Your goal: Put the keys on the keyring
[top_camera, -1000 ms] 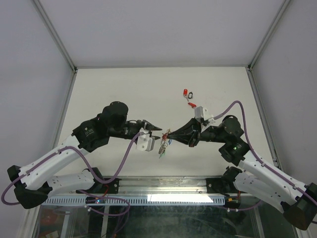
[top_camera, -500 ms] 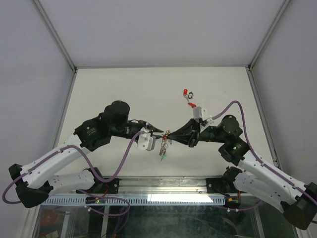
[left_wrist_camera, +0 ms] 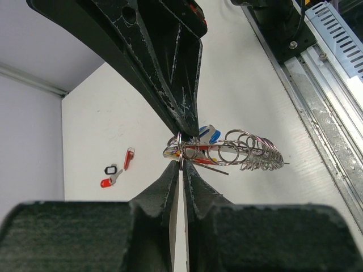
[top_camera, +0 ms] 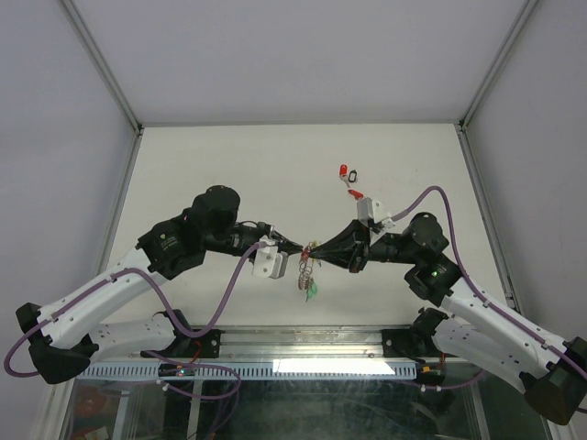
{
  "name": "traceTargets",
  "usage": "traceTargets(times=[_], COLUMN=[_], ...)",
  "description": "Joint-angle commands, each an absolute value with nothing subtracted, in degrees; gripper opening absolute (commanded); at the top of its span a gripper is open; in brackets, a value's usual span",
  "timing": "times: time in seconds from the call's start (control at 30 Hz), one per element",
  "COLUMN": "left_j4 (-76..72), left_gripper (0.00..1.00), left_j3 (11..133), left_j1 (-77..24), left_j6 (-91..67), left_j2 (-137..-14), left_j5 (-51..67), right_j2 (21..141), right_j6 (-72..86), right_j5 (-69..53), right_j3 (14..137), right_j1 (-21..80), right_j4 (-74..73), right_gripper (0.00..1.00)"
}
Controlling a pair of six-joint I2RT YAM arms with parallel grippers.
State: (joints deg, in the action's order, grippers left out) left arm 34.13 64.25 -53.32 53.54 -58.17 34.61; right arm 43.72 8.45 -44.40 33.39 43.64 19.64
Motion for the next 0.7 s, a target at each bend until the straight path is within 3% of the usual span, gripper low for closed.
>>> traceTargets(times=[0.0, 0.67], left_j4=[31.6, 31.5], left_gripper=[0.02, 0.00], left_j3=[66.9, 64.9], left_j1=[-54.0, -54.0], left_j6=[54.0, 54.1], left_j2=[-58.2, -58.6], left_j5=[36.7, 35.4], right_j2=[43.1, 41.3], right_j6=[7.5, 11.7], right_j5=[-44.8, -43.5], right_j3=[35.3, 34.5], right_j1=[43.7, 43.7], right_j4=[22.5, 29.0], right_gripper=[0.00, 0.00])
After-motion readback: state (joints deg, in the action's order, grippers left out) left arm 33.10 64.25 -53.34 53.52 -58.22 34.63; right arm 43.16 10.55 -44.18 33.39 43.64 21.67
